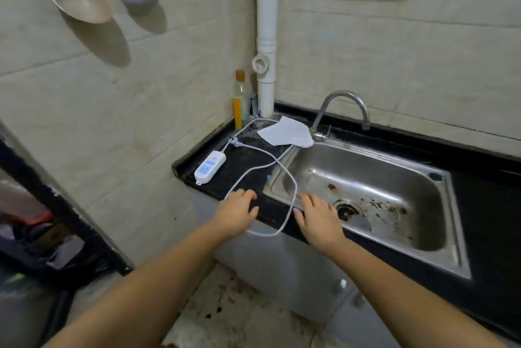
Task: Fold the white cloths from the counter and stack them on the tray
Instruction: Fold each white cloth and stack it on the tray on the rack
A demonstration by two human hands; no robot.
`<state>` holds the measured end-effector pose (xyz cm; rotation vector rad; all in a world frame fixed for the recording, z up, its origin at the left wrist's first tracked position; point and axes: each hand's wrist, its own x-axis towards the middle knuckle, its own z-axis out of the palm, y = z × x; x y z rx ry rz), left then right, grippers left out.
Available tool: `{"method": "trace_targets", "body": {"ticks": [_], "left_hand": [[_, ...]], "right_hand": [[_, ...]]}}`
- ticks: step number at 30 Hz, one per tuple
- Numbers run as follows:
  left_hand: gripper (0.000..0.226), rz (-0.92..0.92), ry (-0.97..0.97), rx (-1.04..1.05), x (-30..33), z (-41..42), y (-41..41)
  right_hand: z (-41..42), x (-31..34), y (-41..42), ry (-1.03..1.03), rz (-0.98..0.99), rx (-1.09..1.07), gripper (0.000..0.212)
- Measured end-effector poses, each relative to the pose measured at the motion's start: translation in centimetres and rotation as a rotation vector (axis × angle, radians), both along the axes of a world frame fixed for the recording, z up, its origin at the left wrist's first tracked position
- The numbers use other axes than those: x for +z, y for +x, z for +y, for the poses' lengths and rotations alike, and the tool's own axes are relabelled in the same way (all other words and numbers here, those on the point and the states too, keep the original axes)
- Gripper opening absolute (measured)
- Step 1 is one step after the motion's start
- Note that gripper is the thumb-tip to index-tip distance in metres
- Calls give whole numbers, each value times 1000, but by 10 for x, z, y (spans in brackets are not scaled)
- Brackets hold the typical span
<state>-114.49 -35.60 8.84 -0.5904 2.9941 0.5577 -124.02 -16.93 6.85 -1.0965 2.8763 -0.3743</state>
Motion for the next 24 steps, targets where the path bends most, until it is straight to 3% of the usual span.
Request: {"method": "trace_targets", "body": {"ticks": [10,17,24], "left_hand": [[31,-51,66,-54,-26,-85,-143],[26,-135,163,-129,-54,-108,-282],[49,-160,58,-177,-94,-118,-360]], "right_hand": [[-91,-23,-165,-19,-158,-105,37],[-123,-50,-284,-263,-489,-458,38],[-148,-80,-338,-513,-860,-760,44]]}}
